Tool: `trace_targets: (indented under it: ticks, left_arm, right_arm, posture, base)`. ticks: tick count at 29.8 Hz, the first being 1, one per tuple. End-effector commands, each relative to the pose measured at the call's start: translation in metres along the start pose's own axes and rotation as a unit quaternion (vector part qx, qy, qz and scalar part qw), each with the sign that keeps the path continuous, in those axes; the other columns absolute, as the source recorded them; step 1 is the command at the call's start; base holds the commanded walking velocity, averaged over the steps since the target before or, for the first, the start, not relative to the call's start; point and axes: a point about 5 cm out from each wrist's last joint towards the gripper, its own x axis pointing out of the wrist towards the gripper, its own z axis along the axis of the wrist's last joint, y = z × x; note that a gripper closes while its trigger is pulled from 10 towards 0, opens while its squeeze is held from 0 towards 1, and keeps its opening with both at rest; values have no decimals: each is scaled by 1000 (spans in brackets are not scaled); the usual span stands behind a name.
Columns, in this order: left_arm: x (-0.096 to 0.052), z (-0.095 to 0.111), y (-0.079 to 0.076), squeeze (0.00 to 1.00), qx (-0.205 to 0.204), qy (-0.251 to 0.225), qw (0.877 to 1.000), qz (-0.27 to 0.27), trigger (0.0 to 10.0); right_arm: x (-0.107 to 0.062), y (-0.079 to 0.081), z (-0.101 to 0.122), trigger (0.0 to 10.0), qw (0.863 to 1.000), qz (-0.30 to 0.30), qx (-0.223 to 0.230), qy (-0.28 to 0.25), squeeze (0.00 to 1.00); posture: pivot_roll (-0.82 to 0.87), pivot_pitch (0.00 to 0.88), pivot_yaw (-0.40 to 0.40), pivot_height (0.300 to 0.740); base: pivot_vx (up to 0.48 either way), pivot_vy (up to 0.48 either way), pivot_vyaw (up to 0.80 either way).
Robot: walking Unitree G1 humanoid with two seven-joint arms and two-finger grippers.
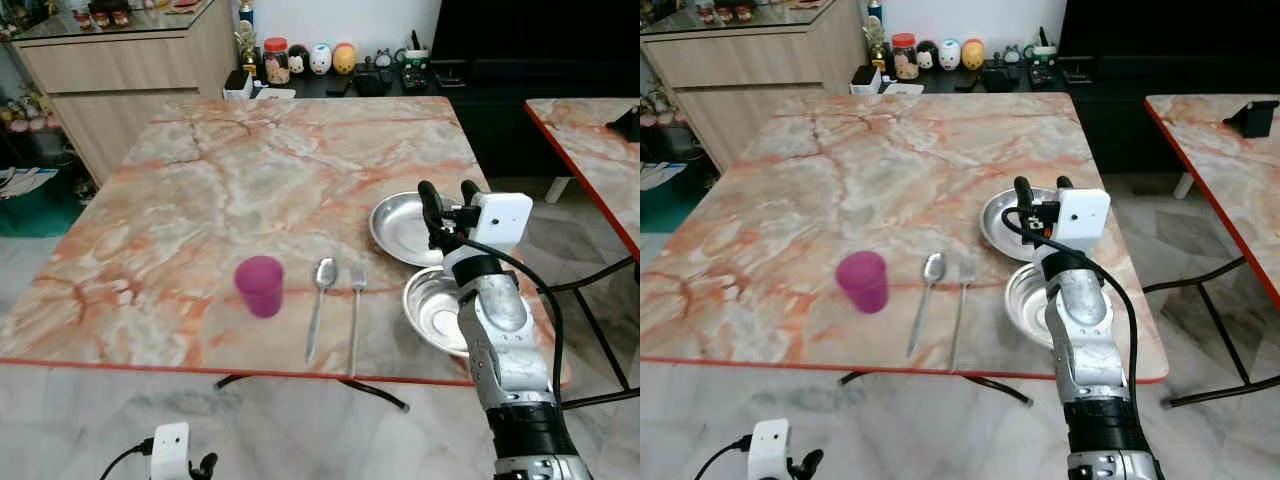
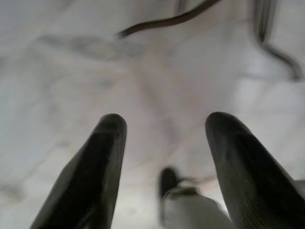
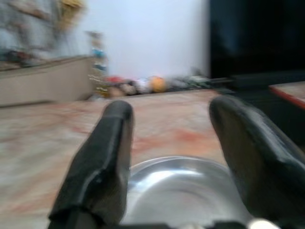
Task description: Setting the table
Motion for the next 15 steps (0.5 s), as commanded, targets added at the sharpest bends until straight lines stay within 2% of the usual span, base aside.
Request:
trace_targets:
  ticks: [1,12,15]
  left_arm:
    - [-2,-3,9,0,-4,7,1000,12,10000]
    - [-2,-4,10,0,-4,7,1000,12,10000]
    - [-3,-5,10,0,-3,11,1000,10,10000]
  right_arm:
    - [4,8,9,10000,1000,9,11,-20,0]
    - [4,3,8,10000,1000,-12,14,-18,0]
    - [4,1,8,10000,1000,-17,8,-20,0]
  posture:
    - [-60,0,30,740]
    - [-59,0,31,740]
    - [-58,0,31,740]
  base:
    - [281,0,0]
    - [261,0,0]
    - [0,0,0]
